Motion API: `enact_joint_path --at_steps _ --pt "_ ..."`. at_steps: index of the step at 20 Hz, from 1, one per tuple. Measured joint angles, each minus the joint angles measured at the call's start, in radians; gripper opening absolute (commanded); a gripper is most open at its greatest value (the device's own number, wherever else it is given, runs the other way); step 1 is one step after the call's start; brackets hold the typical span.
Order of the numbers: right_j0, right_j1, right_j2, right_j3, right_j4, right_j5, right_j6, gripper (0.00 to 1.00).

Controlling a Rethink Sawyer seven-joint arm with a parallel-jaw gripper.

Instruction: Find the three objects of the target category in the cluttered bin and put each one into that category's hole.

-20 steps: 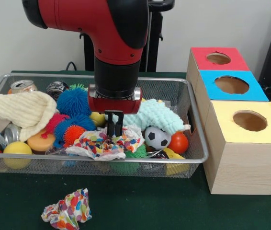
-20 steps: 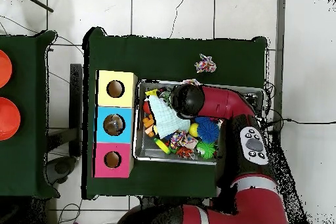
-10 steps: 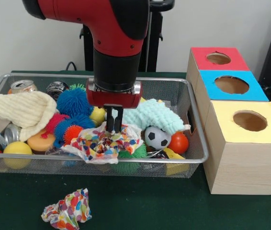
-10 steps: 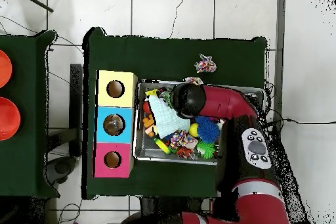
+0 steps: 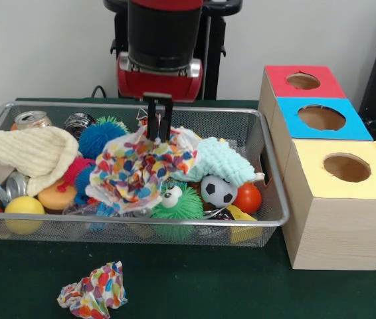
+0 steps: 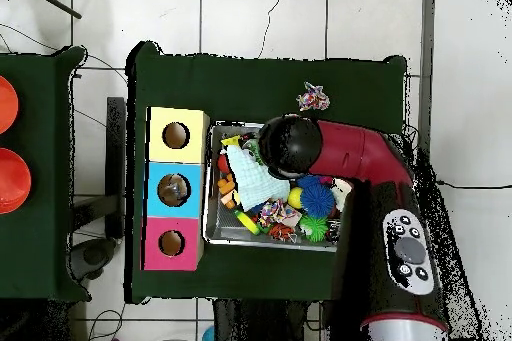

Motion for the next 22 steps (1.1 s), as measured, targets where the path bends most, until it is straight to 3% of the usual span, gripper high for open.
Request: enact_joint_path --at_steps 12,22 --pt "0.033 -0.12 -0.016 0.075 0.027 0.028 0.0 0.0" --pt "0.118 -0.194 -0.056 0.276 0.071 -0.047 0.001 0.0"
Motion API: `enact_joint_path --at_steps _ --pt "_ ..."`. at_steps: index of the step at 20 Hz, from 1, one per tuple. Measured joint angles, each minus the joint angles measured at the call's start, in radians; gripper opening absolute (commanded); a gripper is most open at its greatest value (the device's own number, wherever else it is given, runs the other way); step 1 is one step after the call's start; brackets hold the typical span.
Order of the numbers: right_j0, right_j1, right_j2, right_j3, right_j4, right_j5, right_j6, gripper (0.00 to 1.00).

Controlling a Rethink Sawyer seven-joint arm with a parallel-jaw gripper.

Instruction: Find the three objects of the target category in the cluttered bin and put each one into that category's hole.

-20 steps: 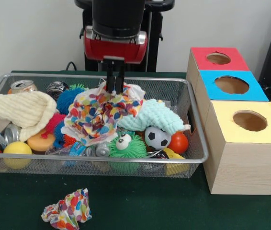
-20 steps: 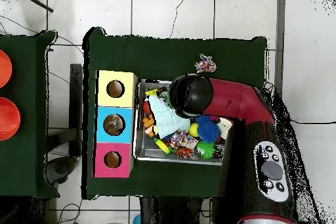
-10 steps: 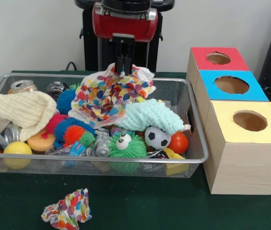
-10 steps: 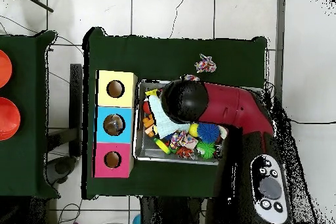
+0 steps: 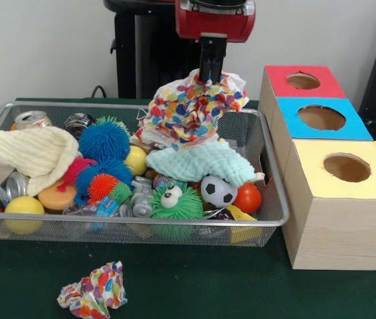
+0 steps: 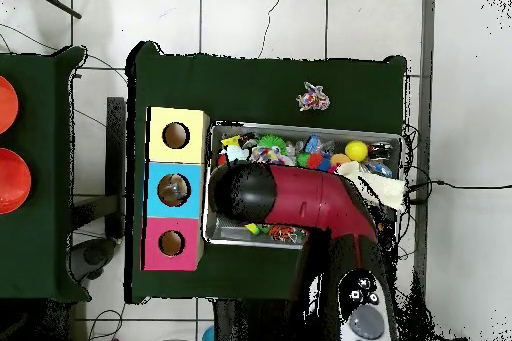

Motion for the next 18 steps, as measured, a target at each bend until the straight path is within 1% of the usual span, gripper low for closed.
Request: enact_joint_path --at_steps 6,12,15,18 --pt "0.034 -0.033 -0.025 0.127 0.026 -0.105 0.014 0.0" --pt "0.04 -0.067 -0.038 0.249 0.053 -0.197 0.022 0.0" --pt "0.046 -0.079 -0.048 0.295 0.058 -0.231 0.022 0.0" --pt "0.069 -0.089 -0.07 0.343 0.059 -0.262 0.023 0.0"
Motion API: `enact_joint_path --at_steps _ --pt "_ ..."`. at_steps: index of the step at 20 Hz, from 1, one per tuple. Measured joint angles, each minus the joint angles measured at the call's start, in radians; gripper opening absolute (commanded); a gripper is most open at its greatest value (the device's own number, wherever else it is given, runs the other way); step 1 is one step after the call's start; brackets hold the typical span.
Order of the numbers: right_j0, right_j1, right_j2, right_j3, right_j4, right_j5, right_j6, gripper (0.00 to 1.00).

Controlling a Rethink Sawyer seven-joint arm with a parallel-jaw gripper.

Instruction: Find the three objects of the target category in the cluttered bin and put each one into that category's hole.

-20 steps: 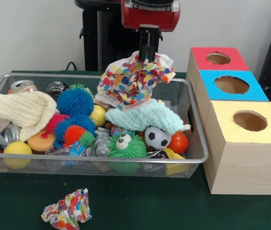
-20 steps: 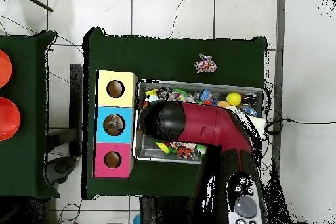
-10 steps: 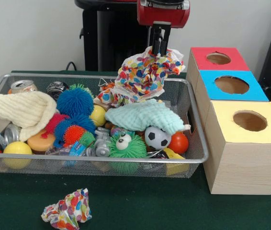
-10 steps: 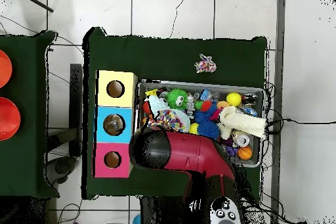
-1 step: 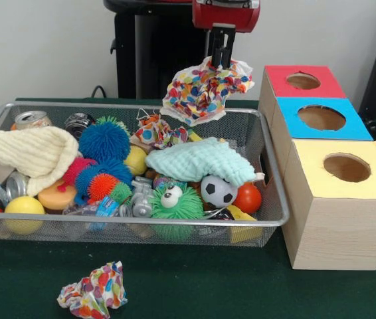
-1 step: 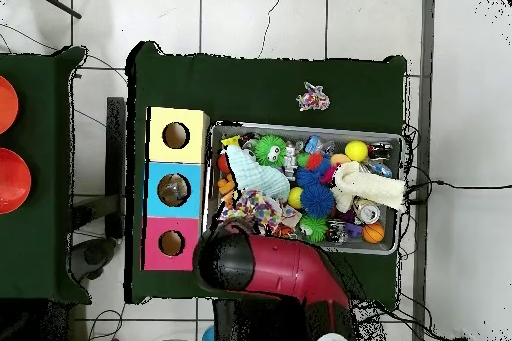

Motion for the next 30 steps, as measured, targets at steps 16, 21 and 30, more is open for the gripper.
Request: enact_joint_path --at_steps 16,21,30 --pt "0.131 -0.02 -0.068 0.142 0.041 -0.089 0.001 0.0" --pt "0.13 -0.019 -0.072 0.158 0.052 -0.112 0.001 0.0" --pt "0.126 -0.019 -0.074 0.157 0.077 -0.113 0.001 1.0"
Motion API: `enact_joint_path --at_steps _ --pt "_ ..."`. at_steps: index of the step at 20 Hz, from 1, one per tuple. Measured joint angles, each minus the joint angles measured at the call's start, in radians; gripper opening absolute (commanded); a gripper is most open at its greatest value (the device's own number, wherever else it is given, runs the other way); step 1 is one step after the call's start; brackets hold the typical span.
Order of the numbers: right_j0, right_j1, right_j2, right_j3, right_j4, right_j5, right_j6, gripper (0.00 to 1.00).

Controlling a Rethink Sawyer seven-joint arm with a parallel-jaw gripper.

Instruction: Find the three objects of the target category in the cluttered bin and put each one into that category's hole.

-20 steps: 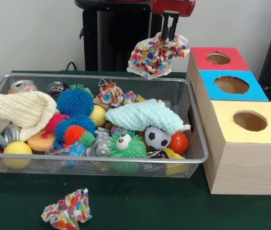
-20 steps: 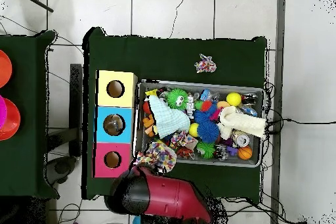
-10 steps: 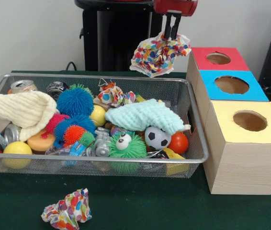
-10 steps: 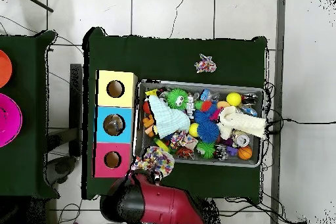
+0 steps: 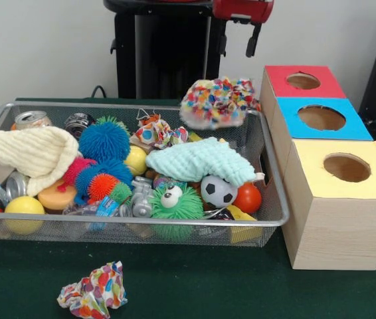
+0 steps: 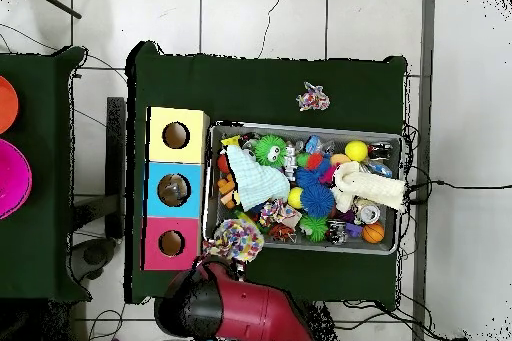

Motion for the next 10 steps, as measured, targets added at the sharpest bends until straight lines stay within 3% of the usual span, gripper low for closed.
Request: enact_joint_path --at_steps 10 --pt "-0.01 0.0 0.001 0.0 0.0 0.0 0.0 1.0"
